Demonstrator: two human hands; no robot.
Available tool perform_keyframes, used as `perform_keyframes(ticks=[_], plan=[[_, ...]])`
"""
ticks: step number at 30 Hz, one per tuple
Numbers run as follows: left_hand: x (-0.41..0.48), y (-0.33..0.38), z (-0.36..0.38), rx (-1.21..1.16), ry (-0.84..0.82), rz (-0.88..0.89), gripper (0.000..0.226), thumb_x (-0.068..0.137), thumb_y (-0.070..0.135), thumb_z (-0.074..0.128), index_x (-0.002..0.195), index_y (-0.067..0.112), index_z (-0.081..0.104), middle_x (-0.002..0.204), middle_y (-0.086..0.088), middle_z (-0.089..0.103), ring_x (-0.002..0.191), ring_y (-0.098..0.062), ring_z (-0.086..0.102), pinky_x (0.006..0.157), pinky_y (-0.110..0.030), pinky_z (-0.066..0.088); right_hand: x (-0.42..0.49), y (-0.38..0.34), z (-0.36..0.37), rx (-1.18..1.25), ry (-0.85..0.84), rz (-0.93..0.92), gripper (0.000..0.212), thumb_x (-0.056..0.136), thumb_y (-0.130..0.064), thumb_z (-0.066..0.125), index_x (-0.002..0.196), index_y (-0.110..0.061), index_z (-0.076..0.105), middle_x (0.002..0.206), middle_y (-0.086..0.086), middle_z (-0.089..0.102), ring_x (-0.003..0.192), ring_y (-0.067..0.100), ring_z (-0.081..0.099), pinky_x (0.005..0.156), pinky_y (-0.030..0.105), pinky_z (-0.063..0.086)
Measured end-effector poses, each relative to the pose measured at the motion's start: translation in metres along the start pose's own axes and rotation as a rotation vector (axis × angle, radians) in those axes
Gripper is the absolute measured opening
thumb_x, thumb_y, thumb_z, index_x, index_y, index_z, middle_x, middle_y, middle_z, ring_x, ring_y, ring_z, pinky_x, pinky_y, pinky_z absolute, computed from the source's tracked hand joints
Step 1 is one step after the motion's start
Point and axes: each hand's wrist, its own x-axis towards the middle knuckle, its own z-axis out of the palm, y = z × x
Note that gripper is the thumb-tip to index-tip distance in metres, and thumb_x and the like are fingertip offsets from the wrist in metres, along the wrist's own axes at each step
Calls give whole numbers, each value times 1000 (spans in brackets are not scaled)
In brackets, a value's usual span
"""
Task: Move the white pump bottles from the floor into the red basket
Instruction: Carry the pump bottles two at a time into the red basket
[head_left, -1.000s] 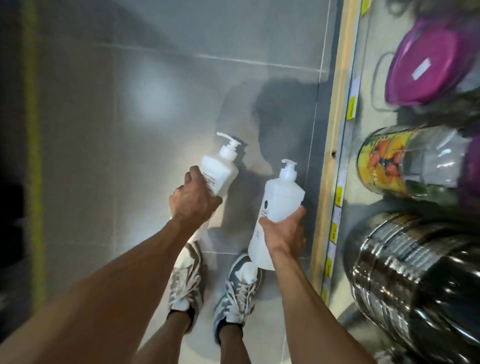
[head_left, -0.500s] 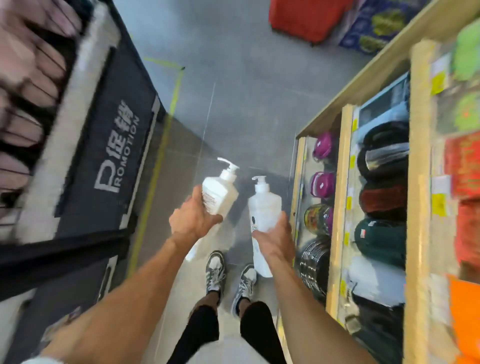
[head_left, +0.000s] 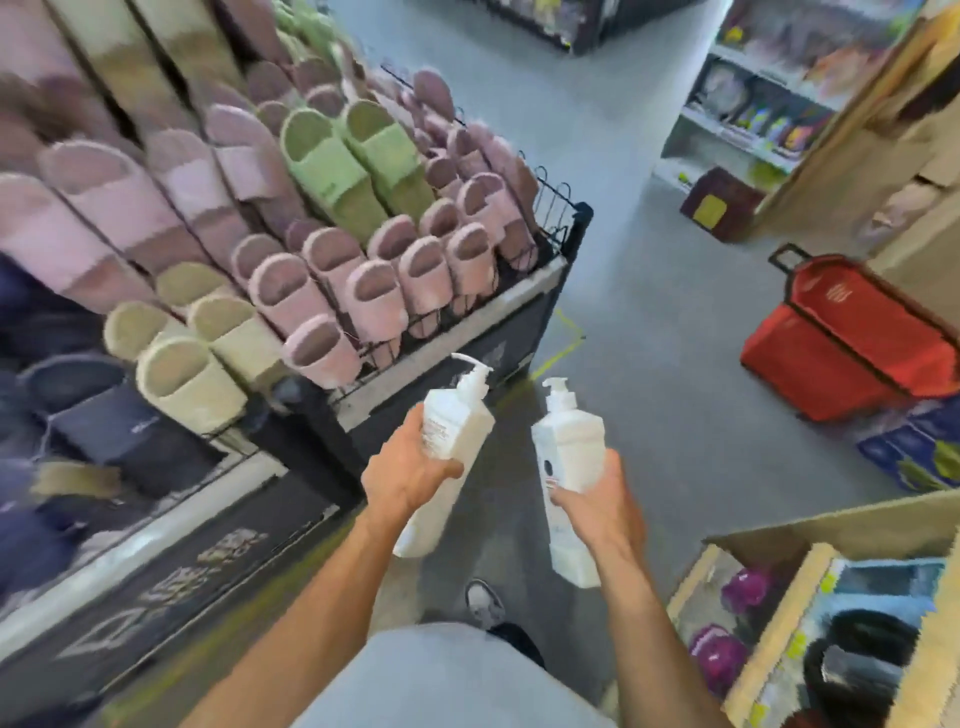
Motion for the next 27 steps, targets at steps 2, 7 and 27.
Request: perform_keyframes(ticks=[2,7,27], plan=[[-10,-13,-8,-98,73,-92,94,66,46,76,146,44,28,128,5,62,109,-30,61,81,-35,46,10,-18,4,-55,-75,-93,65,66,-45,79,117,-35,40,114,-1,65,100,35,65,86,44,52],[-56,-50,-24,-247,266,-302,90,65,50,76,142,48,28,116,11,60,100,-24,60,78,-36,45,20,-63,18,-206,-240,-331,73,65,-46,78,125,-36,37,123,-1,63,108,35,62,88,43,47],[-328,-266,-87,-620,1056,-919,85,63,46,80,136,47,37,110,9,63,98,-26,60,88,-46,50,-266,-170,193,-581,-725,-1221,76,67,-49,75,129,-40,31,108,-10,58,104,27,63,80,38,44]])
